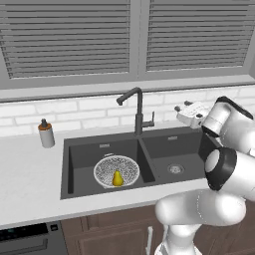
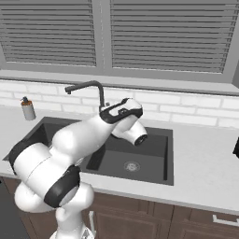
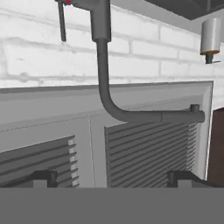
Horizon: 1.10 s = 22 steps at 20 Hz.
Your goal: Put the colander in the sink, put the pear in the colander, and turn on the sink faucet and pour water over the colander.
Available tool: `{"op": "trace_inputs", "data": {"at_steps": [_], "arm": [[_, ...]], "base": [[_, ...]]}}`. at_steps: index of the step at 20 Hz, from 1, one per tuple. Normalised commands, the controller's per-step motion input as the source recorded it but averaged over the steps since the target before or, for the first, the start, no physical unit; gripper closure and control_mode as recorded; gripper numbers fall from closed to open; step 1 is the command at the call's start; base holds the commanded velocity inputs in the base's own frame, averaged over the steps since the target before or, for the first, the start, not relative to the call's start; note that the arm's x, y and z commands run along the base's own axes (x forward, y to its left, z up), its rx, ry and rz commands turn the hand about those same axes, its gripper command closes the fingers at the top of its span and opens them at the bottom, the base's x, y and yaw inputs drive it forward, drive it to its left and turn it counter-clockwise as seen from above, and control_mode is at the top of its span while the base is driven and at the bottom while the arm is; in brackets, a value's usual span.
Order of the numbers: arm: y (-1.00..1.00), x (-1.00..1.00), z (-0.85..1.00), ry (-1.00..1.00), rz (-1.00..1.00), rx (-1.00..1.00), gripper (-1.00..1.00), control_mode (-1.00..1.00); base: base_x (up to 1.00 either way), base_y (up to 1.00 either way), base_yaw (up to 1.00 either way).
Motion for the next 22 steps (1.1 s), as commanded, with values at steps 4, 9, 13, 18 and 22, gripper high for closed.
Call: {"op": "trace_inputs", "data": {"at_steps": [4, 9, 13, 18, 22], "arm": [[0.00, 0.47, -0.12, -0.08, 0.00, 0.16, -1.00, -1.00], [0.01, 0.32, -0.25, -0.07, 0.01, 0.01, -1.00, -1.00], [0.09, 0.26, -0.40, -0.03, 0.02, 0.00, -1.00, -1.00], [0.02, 0.18, -0.37, 0.01, 0.02, 0.00, -1.00, -1.00], [0.00, 0.08, -0.33, 0.00, 0.00, 0.00, -1.00, -1.00]], "base": [[0.00, 0.00, 0.00], [0.00, 0.00, 0.00], [0.00, 0.00, 0.00], [0.00, 0.00, 0.00], [0.00, 0.00, 0.00]]}}
